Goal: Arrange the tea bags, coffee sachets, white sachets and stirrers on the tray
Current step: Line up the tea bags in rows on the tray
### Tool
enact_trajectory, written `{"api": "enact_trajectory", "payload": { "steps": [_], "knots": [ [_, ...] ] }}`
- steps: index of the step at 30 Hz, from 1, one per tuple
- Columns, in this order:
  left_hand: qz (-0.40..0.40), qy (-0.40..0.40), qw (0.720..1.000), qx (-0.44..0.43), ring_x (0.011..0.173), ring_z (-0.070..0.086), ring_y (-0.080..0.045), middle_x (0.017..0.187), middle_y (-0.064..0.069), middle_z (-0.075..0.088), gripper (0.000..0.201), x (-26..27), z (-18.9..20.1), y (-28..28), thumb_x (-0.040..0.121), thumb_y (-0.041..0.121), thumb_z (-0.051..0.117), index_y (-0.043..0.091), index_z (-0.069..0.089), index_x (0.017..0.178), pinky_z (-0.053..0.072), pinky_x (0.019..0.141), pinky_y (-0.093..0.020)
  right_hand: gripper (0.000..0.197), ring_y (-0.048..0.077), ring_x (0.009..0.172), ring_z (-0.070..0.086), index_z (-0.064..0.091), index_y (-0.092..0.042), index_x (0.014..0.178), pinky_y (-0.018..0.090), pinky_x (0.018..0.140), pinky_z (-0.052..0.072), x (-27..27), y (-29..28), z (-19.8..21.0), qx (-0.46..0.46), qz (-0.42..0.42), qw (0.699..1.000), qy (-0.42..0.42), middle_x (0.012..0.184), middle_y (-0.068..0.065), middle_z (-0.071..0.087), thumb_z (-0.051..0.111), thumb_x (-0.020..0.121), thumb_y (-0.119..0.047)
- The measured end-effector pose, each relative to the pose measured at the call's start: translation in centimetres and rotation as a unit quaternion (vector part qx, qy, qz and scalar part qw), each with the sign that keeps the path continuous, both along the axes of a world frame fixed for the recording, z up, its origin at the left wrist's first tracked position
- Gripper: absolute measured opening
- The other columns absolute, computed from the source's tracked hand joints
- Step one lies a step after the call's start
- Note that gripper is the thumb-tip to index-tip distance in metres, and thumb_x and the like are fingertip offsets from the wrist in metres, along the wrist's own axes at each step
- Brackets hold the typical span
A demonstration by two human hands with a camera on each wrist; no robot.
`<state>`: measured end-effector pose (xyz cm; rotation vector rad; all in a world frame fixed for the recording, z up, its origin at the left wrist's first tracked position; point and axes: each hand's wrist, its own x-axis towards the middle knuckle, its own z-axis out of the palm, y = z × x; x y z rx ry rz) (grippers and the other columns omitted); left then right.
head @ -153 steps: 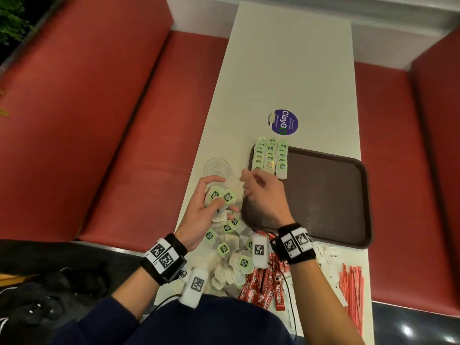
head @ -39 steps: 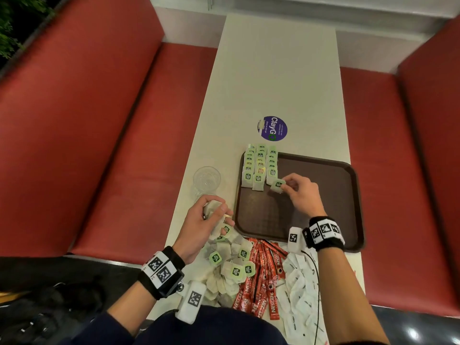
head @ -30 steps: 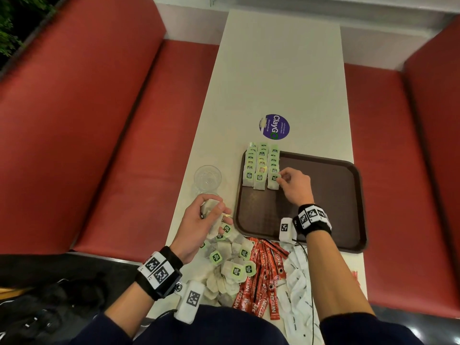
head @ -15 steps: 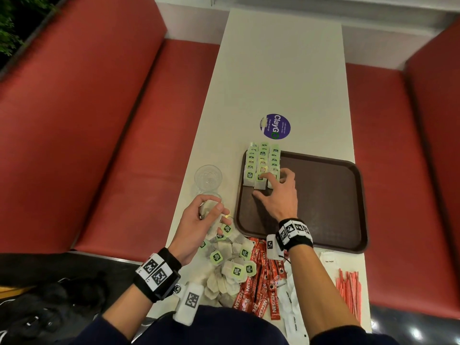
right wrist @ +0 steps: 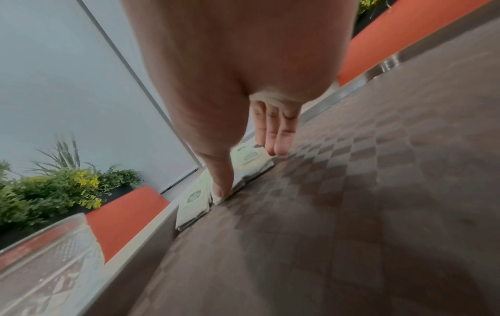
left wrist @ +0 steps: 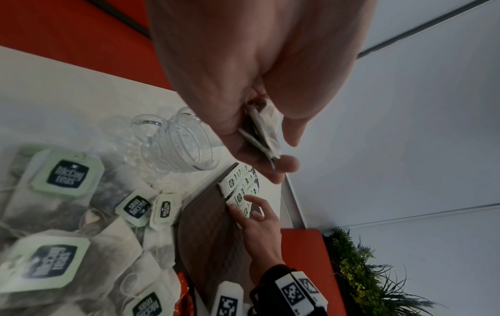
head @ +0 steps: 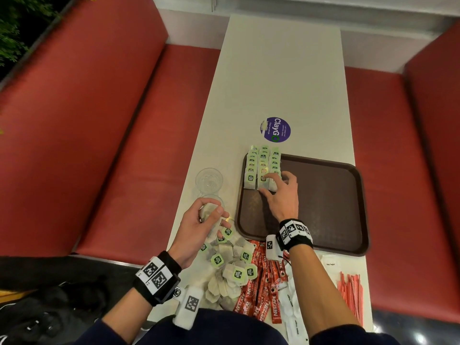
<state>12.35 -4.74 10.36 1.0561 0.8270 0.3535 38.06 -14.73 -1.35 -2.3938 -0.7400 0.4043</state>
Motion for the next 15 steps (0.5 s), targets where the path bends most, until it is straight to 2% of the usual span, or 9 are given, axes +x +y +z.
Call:
{"api": "enact_trajectory", "payload": {
  "steps": [4,8,10,13,15],
  "knots": [
    [0.001,-0.002,1.000,-0.007,0.090,0.074,-0.037,0.110,-0.026,0.074,0.031,0.2,-0.1,0.1,0.104,0.020,0.068,0.003,0.057,0.127,0.057,0.060,-0.032,0.039,0.032,0.145,0.046,0.069,-0.032,0.129,0.040,0.112,0.043,0.1,0.1,0.6,0.010,-0.019,0.999,0.033,0.154,0.010,0.047,0.086,0.094,-0.029],
    [0.001,-0.014,0.999,-0.040,0.094,0.074,-0.038,0.115,-0.030,0.073,0.030,0.3,-0.3,0.1,0.107,0.014,0.063,0.003,0.054,0.133,0.060,0.067,-0.035,0.043,0.033,0.145,0.045,0.068,-0.031,0.131,0.047,0.117,0.045,0.3,0.0,1.1,0.015,-0.018,0.999,0.046,0.153,0.011,0.050,0.087,0.092,-0.029],
    [-0.008,-0.025,0.997,-0.072,0.099,0.074,-0.039,0.118,-0.030,0.073,0.027,0.2,-0.3,0.3,0.111,0.006,0.054,0.005,0.052,0.138,0.061,0.072,-0.038,0.046,0.031,0.144,0.045,0.067,-0.032,0.134,0.047,0.115,0.047,0.2,-0.1,2.2,0.028,-0.019,0.999,0.033,0.153,0.009,0.051,0.086,0.092,-0.033],
    [-0.033,-0.038,0.995,-0.083,0.105,0.073,-0.041,0.121,-0.029,0.073,0.040,0.0,-0.2,0.5,0.109,-0.007,0.037,0.008,0.047,0.145,0.063,0.081,-0.041,0.033,0.018,0.131,0.057,0.070,-0.034,0.127,0.032,0.105,0.046,-1.5,-0.1,5.7,0.086,-0.010,0.996,0.012,0.142,-0.001,0.062,0.080,0.096,-0.041],
    [-0.049,-0.047,0.994,-0.080,0.109,0.073,-0.042,0.123,-0.030,0.073,0.043,0.1,0.1,0.3,0.111,-0.009,0.035,0.011,0.044,0.148,0.064,0.087,-0.042,0.016,0.003,0.109,0.068,0.075,-0.035,0.114,0.026,0.095,0.055,-3.6,-0.2,9.0,0.124,0.025,0.990,0.064,0.123,-0.012,0.072,0.076,0.100,-0.043]
  ]
}}
